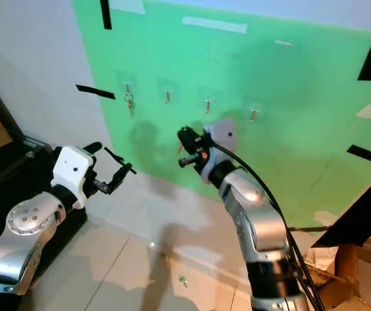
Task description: Hang keys on a hook
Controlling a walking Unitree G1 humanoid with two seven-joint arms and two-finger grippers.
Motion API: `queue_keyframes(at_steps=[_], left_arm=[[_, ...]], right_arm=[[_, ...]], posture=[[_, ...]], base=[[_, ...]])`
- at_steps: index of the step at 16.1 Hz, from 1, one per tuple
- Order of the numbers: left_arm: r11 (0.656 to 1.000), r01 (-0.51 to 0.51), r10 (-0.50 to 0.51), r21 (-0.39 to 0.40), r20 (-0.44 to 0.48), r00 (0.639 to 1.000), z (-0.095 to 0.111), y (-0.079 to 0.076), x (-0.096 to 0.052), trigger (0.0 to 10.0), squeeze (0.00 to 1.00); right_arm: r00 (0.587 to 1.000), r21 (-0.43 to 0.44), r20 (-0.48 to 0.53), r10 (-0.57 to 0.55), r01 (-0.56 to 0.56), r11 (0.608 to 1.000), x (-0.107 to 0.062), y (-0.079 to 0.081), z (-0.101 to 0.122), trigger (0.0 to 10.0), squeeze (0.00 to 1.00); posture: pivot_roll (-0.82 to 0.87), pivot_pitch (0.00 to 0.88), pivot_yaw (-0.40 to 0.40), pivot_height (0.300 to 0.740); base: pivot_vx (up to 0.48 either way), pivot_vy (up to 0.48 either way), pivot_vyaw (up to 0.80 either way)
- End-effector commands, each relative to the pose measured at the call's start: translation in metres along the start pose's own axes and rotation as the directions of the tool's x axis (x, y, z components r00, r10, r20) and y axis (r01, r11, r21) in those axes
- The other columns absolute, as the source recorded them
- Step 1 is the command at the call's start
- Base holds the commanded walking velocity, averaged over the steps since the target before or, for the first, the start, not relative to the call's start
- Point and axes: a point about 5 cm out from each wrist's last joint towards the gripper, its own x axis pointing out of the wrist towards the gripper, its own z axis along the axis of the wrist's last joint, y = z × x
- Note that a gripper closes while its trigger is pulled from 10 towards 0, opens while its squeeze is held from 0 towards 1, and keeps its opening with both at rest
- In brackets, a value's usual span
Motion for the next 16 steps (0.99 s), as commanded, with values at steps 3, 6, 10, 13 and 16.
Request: queue_keyframes(at_steps=[3,6,10,13,16], left_arm=[[1.000,-0.006,0.006,0.018,0.014,1.000,0.005,0.004,-0.001,10.0,0.08],[0.999,-0.035,0.035,0.000,0.019,0.999,0.006,0.006,0.001,10.0,0.07],[0.999,-0.034,0.034,-0.005,0.021,0.999,0.006,0.003,0.003,10.0,0.07],[0.997,-0.075,0.075,0.016,-0.003,0.997,0.004,0.007,0.004,10.0,0.07],[0.989,-0.140,0.141,0.046,-0.016,0.990,0.001,0.012,0.007,10.0,0.11]], right_arm=[[0.999,0.034,-0.001,0.036,-0.036,0.999,0.007,0.002,0.003,10.0,0.00],[1.000,0.053,0.000,-0.002,0.002,0.999,0.004,0.002,0.000,10.0,0.00],[0.999,0.091,-0.018,-0.029,0.031,0.995,-0.002,0.007,-0.008,10.0,0.00],[0.993,0.068,-0.015,-0.121,0.122,0.990,-0.008,-0.001,-0.010,10.0,0.00],[0.989,0.064,-0.035,-0.142,0.144,0.987,-0.015,0.001,-0.016,10.0,0.00]], posture=[[-0.02,0.000,0.013,0.740],[-0.02,0.000,0.011,0.740],[-0.02,0.000,0.014,0.740],[-0.03,0.000,0.016,0.740],[-0.03,0.000,0.025,0.740]], base=[[0.000,0.000,0.00],[0.000,0.000,0.00],[0.000,0.478,-0.78],[0.000,0.160,0.00],[0.000,-0.320,0.00]])
